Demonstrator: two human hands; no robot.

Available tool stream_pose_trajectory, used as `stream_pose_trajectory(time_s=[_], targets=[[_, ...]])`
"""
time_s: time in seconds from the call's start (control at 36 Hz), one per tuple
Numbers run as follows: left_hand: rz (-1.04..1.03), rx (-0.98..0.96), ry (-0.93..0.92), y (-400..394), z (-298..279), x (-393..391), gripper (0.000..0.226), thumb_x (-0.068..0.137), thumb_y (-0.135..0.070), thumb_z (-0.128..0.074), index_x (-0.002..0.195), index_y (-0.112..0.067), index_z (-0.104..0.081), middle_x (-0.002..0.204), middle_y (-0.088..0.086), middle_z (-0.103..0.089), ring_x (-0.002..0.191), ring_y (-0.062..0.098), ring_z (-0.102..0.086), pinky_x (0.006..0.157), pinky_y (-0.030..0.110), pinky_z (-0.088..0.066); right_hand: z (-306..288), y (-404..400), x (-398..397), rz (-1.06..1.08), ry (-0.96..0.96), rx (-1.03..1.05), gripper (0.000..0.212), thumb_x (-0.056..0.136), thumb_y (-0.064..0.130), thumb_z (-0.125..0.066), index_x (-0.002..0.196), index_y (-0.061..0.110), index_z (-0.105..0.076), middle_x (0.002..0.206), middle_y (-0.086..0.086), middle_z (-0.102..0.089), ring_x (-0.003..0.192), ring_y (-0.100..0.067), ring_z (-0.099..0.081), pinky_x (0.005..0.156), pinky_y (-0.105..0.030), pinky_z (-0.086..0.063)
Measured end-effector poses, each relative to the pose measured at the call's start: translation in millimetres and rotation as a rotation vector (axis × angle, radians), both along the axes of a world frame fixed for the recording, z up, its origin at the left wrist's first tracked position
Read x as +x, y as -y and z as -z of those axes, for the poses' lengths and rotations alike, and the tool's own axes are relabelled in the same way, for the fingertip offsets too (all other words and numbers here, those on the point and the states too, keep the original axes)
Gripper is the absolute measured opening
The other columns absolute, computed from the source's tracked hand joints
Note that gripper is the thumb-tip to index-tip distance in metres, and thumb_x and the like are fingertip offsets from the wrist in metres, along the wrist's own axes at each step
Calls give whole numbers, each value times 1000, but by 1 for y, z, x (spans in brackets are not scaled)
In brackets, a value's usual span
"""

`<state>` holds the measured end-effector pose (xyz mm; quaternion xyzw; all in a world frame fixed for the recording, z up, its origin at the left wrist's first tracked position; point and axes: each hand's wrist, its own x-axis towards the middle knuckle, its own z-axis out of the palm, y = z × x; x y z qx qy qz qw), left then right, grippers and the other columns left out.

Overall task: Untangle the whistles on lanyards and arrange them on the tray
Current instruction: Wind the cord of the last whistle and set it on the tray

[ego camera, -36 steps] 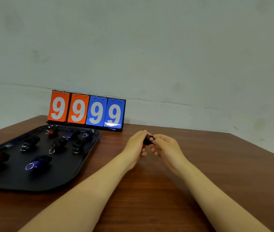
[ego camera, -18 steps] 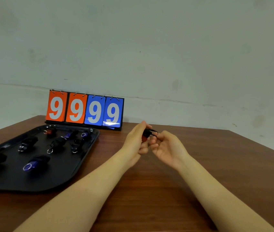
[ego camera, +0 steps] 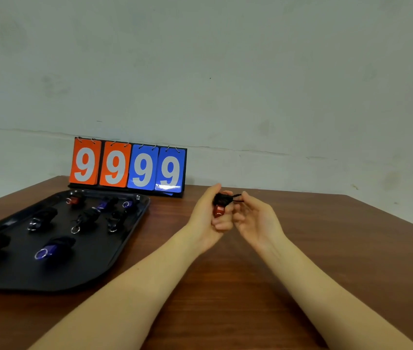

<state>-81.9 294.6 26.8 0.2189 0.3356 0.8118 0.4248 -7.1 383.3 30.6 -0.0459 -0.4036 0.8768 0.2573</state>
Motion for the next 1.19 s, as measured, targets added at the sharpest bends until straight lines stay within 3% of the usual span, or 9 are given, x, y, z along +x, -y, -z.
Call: stream_pose_trajectory(time_s=[0.17,0.25,0.33,0.5,0.58,0.69,0.86,1.03,1.19], targets=[[37,8,20,-4,3,-1,22,99,-28,-46,95,-7,-53,63,5,-45,37,7,-27,31,16,-24,5,-9,-4,-27,-11,0,21,99,17,-46,82,6,-52,62,-7,-51,42,-6,-40,36,-13,-32],[27,10,31,-3,2,1,29,100,-29,-41,91,-5,-54,63,6,-45,37,7,-27,32,15,-21,5,-9,-5,108,52,308,18,99,14,-46,84,7,-52,71,-7,-48,46,-8,-37,39,-17,-31],[9,11,53,0,0,2,32,100,-28,-34,95,-3,-53,62,7,-45,40,9,-27,35,16,-21,3,-4,-1,310,131,662,17,97,12,-50,81,11,-55,65,2,-55,46,-8,-39,46,-20,-34],[-27,4,106,1,2,-6,30,100,-28,-39,106,-2,-51,62,6,-46,40,8,-28,33,15,-25,5,3,3,607,177,1256,17,93,11,-56,82,24,-57,78,8,-59,68,5,-50,63,-8,-40],[-46,-63,11,2,4,-9,29,101,-29,-44,107,-3,-52,63,7,-51,41,7,-29,35,15,-28,9,-3,8,709,153,1539,13,94,11,-55,88,22,-56,79,13,-53,74,0,-48,65,-9,-37],[-170,-222,-446,6,6,-12,24,100,-33,-47,103,-10,-55,71,6,-54,45,8,-30,41,18,-28,9,-14,12,793,147,1792,8,94,10,-55,93,16,-59,82,13,-45,72,4,-45,64,-10,-34],[-295,-418,-779,5,7,-10,30,103,-41,-34,91,-23,-55,68,-1,-44,49,7,-34,43,19,-29,8,-13,10,791,124,1724,7,93,11,-57,91,16,-61,84,12,-49,75,0,-49,66,-10,-37],[-286,-496,-756,3,5,-9,24,102,-34,-30,95,-25,-51,69,-4,-47,54,7,-39,48,24,-30,10,-10,9,675,158,1556,11,94,16,-58,94,26,-62,91,15,-61,86,-1,-57,71,-11,-46],[-291,-559,-765,4,4,-11,24,102,-32,-31,87,-25,-49,71,-2,-47,57,10,-41,51,25,-31,10,-9,8,613,175,1506,15,94,15,-58,95,28,-64,90,23,-61,88,11,-56,73,-4,-43]])
